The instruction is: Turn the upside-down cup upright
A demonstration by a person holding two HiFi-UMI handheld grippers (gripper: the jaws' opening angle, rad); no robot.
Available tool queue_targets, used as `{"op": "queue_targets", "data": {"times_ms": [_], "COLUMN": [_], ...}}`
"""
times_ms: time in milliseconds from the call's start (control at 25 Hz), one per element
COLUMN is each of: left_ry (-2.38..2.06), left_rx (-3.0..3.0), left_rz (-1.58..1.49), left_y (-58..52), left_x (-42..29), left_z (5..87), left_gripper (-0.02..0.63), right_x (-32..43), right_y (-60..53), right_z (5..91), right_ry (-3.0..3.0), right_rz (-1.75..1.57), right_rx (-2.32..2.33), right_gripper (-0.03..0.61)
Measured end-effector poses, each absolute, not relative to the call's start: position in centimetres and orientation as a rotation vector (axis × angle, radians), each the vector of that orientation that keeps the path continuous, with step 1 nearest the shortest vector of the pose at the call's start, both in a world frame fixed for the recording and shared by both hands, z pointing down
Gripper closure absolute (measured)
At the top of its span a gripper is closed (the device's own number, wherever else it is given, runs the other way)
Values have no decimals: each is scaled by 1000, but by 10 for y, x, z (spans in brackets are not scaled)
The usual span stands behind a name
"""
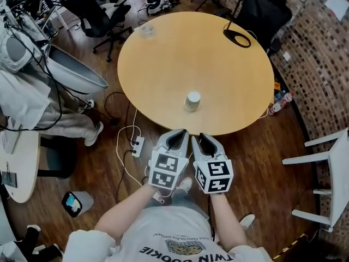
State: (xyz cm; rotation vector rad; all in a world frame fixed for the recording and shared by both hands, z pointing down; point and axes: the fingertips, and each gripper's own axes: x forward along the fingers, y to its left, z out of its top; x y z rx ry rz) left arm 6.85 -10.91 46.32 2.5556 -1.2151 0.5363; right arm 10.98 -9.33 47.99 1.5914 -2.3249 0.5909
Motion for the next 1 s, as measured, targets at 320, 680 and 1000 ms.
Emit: {"op": "queue_targets", "data": {"times_ms": [320, 680, 1000], "left_ry": [-1172, -1118, -1051], "left_rx": [2599, 2628, 2657], "left_rz": [520, 493, 471], "left_y": [-40, 23, 57], "left_x": [6, -46, -46], "left_z": [466, 462, 456], "left_gripper": [611, 611, 611], "right_x": [44, -6, -7], "right_y": [-28, 39, 73], "right_z": [472, 467, 461], "right_ry": [-2308, -2244, -2193], "right_rz": [573, 559, 551], "right_rx": [1665, 1738, 1794], "right_gripper": [568, 575, 575]}}
